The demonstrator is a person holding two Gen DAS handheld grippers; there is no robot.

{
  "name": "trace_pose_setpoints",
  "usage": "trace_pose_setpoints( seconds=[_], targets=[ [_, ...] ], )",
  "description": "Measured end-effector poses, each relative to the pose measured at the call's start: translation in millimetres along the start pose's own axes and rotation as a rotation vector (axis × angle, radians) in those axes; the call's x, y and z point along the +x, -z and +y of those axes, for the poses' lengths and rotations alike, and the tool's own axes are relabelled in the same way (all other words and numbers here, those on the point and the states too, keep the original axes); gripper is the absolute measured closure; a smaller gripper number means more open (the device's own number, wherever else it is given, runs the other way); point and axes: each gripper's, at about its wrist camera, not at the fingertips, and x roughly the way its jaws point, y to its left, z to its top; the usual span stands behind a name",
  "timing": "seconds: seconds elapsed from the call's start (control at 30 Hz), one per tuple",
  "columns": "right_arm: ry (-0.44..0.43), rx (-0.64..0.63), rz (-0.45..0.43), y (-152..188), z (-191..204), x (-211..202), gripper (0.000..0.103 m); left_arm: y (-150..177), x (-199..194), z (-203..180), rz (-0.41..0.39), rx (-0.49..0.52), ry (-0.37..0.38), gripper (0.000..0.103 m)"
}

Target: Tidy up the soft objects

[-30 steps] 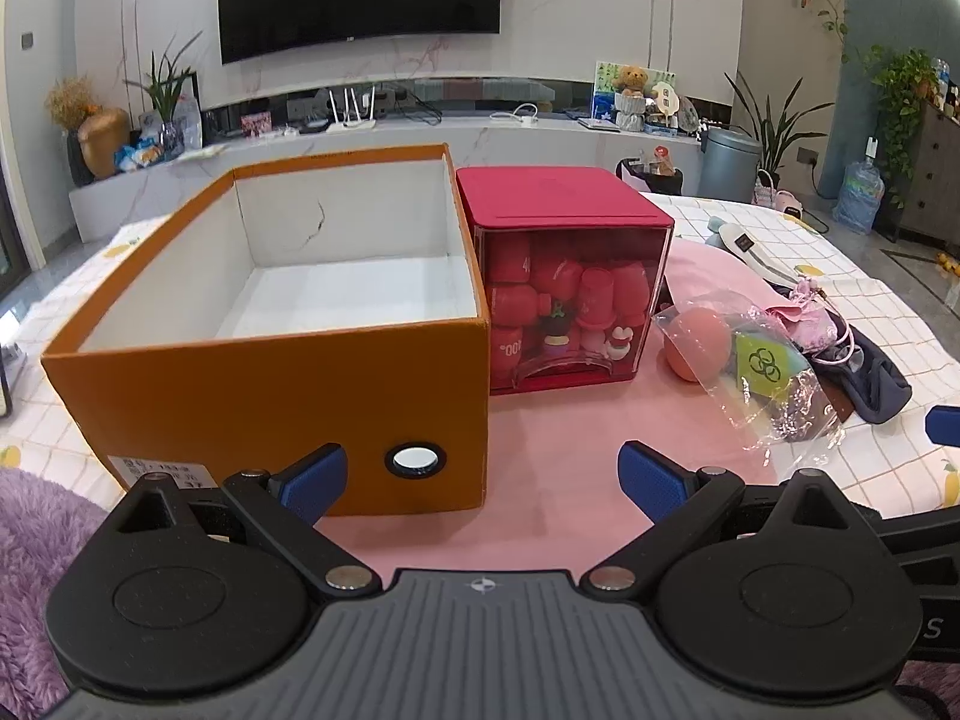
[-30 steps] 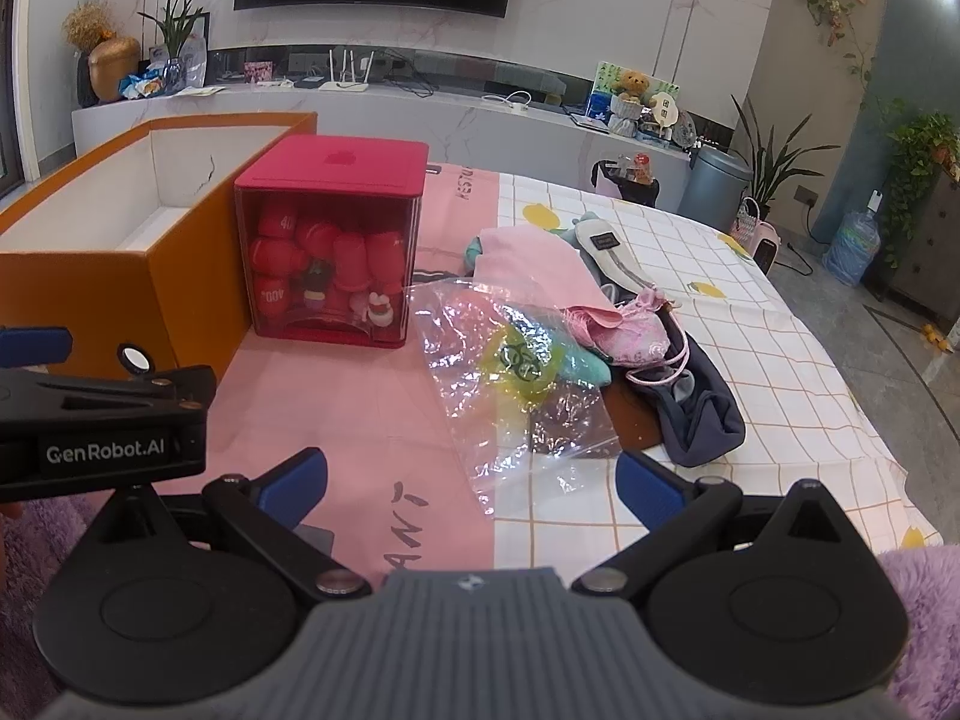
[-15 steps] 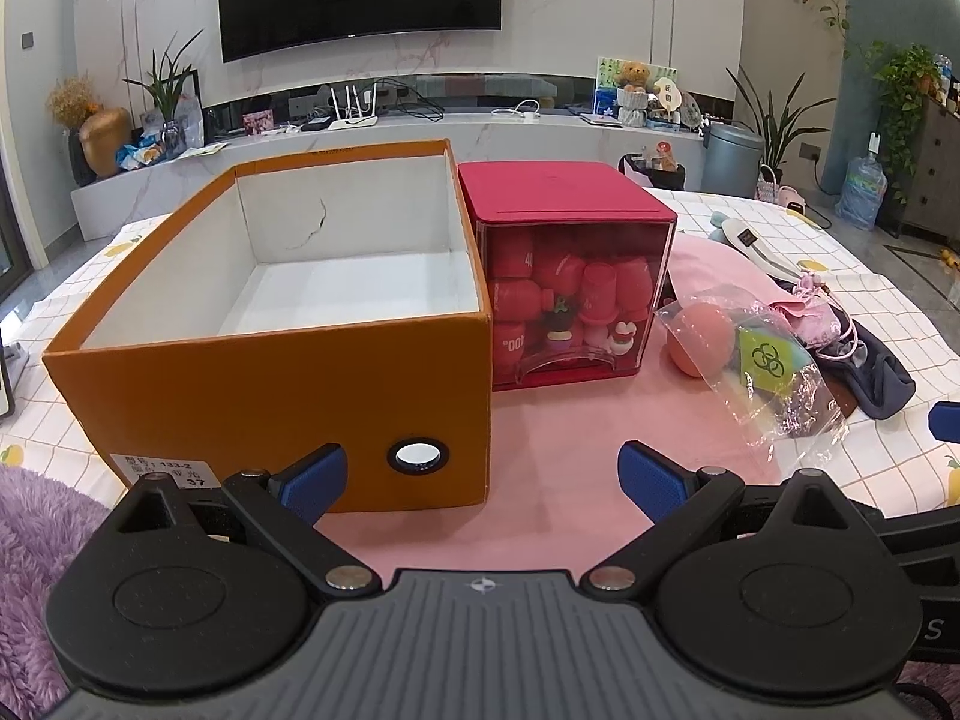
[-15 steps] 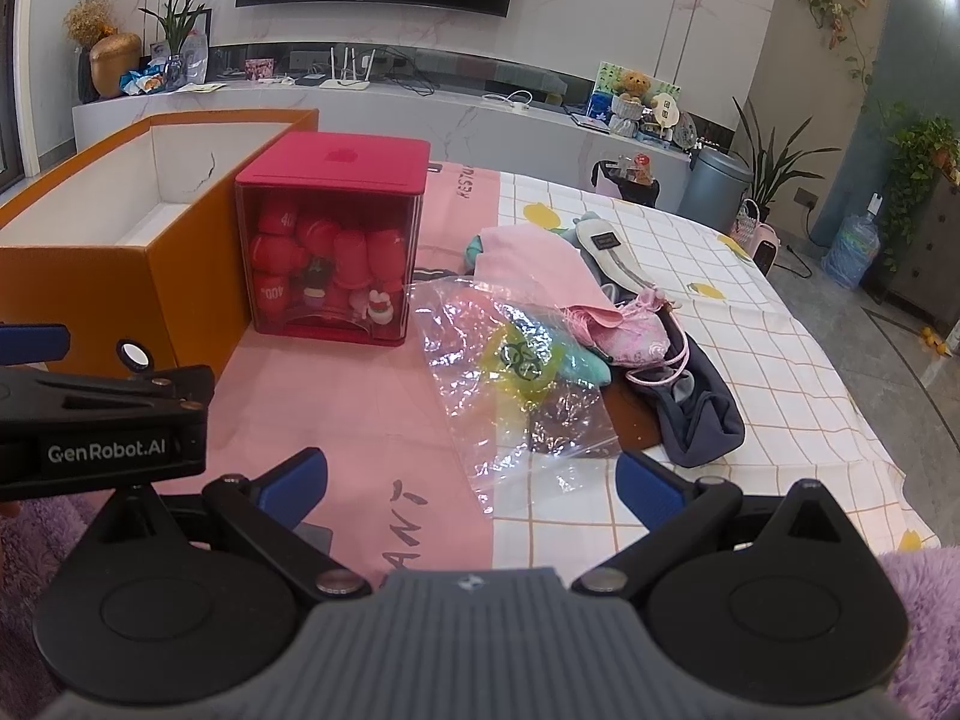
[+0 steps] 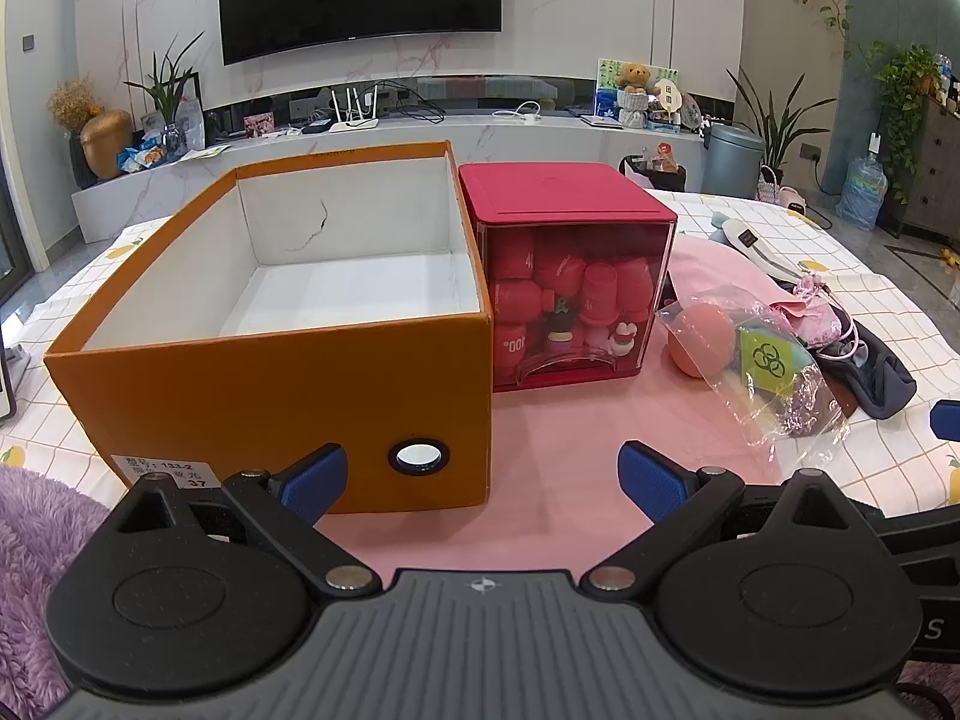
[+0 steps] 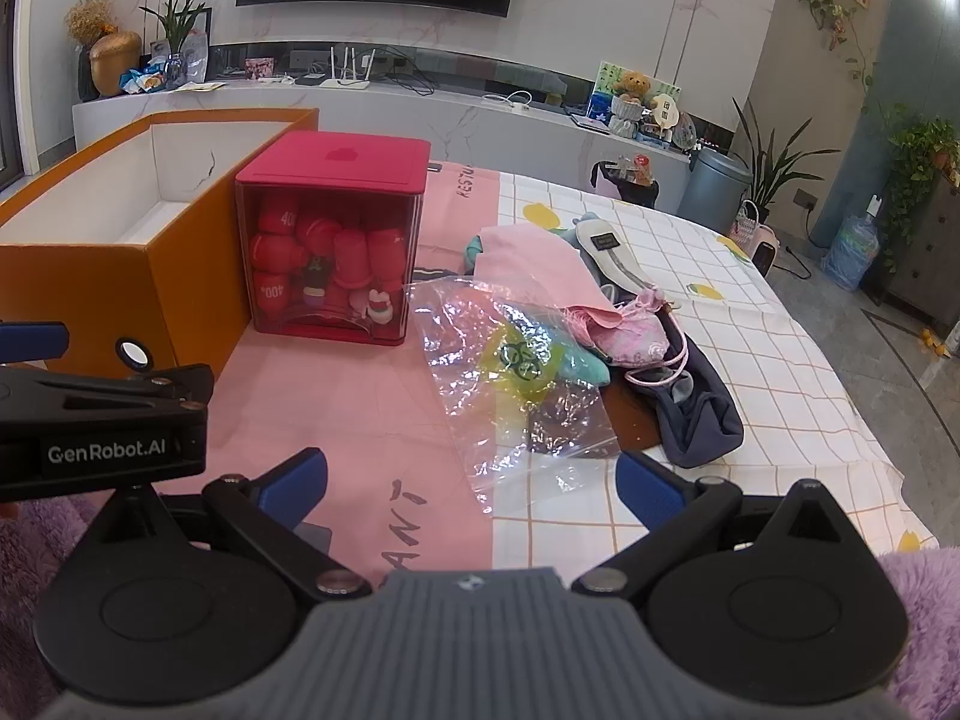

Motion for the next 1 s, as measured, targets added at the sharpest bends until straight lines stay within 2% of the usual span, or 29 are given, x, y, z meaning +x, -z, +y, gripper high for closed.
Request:
trace_pose_setpoints(
  seconds=[0.5, 0.6, 0.8, 0.93, 1.0],
  targets=[
    [0.005, -0.006, -0.006, -1.2, 1.1, -1.9, 0.003, 1.0, 0.0, 4.6, 0.019, -0.020, -0.002, 0.000],
    [0.010, 0.007, -0.012, -1.7, -0.9, -3.2, 0.003, -0.9, -4.1, 3.1, -0.001, -0.004, 0.001, 0.000],
    [0.030, 0.087, -0.008, -6.4, -14.0, -3.6, 0.003, -15.5, -10.3, -1.0, -0.010, -0.012, 0.049, 0.000],
    [0.042, 0.183, 0.003, -9.7, -32.7, -7.0, 0.003, -26.5, -20.4, -2.1, -0.010, -0.021, 0.085, 0.000],
    [0.049, 0.229, -0.012, -11.3, -43.4, -13.1, 0.003, -29.7, -24.7, -6.9, -0.009, 0.024, 0.101, 0.000]
  ],
)
